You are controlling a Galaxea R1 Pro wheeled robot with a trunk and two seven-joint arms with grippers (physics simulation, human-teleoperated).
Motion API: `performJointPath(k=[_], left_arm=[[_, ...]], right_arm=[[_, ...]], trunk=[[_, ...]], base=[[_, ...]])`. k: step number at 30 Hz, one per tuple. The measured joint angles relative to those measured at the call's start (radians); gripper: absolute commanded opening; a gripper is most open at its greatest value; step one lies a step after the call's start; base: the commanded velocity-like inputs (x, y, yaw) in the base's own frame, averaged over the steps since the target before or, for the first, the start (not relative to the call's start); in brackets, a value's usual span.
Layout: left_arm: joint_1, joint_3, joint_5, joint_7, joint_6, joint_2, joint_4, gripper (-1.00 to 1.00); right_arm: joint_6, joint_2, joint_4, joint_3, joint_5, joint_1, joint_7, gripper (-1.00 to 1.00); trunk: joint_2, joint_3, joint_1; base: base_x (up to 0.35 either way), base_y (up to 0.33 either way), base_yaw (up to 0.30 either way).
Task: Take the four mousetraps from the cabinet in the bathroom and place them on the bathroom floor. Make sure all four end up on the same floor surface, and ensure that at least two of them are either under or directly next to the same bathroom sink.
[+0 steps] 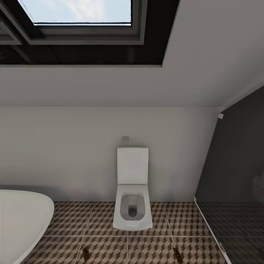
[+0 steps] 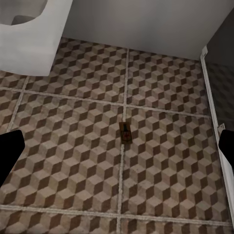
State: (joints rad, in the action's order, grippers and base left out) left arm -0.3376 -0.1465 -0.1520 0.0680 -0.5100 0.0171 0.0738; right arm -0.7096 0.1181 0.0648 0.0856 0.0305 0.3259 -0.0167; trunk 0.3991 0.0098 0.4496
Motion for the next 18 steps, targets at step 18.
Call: performJointPath(k=[18], left_arm=[[0.0, 0.0, 0.0, 0.0, 0.0, 0.0, 0.0, 1.0]], right_arm=[[0.0, 0.0, 0.0, 0.0, 0.0, 0.0, 0.0, 1.0]], trunk=[[0.0, 0.0, 0.0]], base=[[0.0, 0.0, 0.0]])
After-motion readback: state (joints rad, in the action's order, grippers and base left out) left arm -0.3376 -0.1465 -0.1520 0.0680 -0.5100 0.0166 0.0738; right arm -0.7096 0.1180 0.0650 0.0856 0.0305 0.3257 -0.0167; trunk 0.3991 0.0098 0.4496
